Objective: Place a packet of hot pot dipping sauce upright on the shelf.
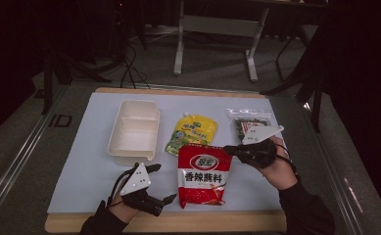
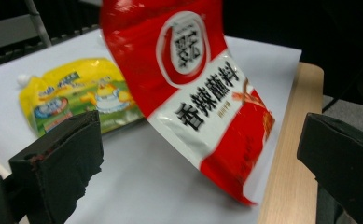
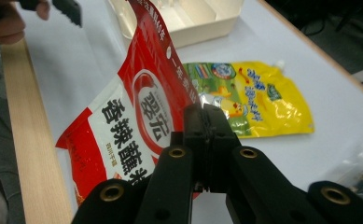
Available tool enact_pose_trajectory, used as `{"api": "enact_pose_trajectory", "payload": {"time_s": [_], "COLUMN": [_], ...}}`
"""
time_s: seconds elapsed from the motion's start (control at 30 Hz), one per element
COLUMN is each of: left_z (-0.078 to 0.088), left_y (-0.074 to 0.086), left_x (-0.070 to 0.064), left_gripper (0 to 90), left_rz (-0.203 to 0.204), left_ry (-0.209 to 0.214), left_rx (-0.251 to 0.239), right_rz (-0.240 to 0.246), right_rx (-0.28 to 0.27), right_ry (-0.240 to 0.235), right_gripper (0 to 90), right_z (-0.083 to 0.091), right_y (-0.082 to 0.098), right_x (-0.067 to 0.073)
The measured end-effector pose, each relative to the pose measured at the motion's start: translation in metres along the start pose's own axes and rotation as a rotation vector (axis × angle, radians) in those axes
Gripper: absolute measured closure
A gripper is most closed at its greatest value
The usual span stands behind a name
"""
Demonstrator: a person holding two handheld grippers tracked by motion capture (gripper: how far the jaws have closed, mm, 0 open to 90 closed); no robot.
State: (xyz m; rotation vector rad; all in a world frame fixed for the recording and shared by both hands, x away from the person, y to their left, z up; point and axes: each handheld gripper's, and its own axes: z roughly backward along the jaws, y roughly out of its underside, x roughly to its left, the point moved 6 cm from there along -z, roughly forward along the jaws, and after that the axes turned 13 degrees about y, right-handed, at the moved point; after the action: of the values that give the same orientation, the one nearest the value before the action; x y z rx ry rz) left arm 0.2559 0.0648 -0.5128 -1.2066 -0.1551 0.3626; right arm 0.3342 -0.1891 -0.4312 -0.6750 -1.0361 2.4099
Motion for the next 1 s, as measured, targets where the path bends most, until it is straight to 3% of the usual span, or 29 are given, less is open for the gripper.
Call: {"api": "enact_pose_trajectory", "payload": {"time_s": [0.2, 0.33, 0.47, 0.57, 0.6, 0.77, 1.0], "left_z": [-0.001, -0.005, -0.016, -0.028, -0.033, -0.051, -0.048], "left_y": [-0.013, -0.023, -0.032, -0.035, -0.035, -0.034, -0.035], "left_x": [0.006, 0.014, 0.019, 0.022, 0.023, 0.019, 0.022], "left_gripper": [6.9, 16.2, 21.3, 27.9, 30.5, 49.9, 80.2], "left_rz": [0.000, 0.009, -0.014, -0.035, -0.021, -0.024, -0.030], "left_ry": [0.013, 0.016, 0.032, 0.078, 0.113, 0.212, 0.233], "left_rx": [-0.010, -0.008, 0.004, 0.021, 0.024, 0.055, 0.056], "right_rz": [0.023, 0.032, 0.045, 0.051, 0.052, 0.059, 0.053], "right_rx": [-0.037, -0.049, -0.060, -0.067, -0.066, -0.063, -0.069], "right_ry": [-0.026, -0.029, -0.032, -0.031, -0.033, -0.031, -0.032], "right_gripper": [89.8, 89.8, 89.8, 89.8, 89.8, 89.7, 89.7], "right_z": [0.018, 0.025, 0.030, 0.032, 0.032, 0.031, 0.034], "right_y": [-0.005, -0.005, -0.006, -0.007, -0.007, -0.008, -0.008], "right_x": [0.013, 0.017, 0.021, 0.022, 0.022, 0.023, 0.023]}}
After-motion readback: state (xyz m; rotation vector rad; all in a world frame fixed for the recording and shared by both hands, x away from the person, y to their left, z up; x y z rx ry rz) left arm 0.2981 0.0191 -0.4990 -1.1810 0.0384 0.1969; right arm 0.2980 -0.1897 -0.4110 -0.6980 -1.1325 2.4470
